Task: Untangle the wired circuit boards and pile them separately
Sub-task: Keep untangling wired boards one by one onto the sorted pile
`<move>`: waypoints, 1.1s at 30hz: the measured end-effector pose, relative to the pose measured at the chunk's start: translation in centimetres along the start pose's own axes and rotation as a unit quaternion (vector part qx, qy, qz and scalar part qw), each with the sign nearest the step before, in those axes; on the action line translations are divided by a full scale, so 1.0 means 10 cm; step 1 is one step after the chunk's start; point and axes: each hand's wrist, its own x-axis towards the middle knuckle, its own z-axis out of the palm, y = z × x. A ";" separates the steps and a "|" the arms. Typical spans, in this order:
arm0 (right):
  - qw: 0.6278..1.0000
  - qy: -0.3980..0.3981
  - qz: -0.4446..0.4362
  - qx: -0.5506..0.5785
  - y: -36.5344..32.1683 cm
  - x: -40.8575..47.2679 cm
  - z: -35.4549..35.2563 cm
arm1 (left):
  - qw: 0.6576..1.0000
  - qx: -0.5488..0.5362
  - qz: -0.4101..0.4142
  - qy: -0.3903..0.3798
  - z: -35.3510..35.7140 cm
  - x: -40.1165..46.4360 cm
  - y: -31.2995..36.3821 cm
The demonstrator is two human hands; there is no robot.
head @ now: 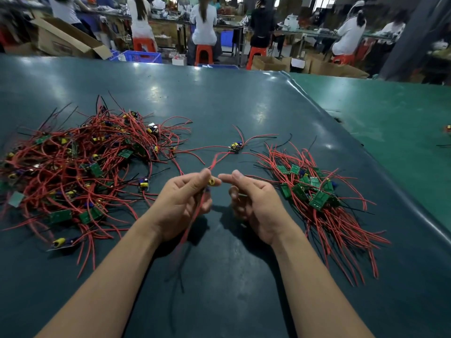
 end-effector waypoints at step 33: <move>0.961 0.167 -0.197 -0.096 0.09 0.09 0.00 | 0.983 0.152 -0.046 -0.094 0.05 -0.11 -0.01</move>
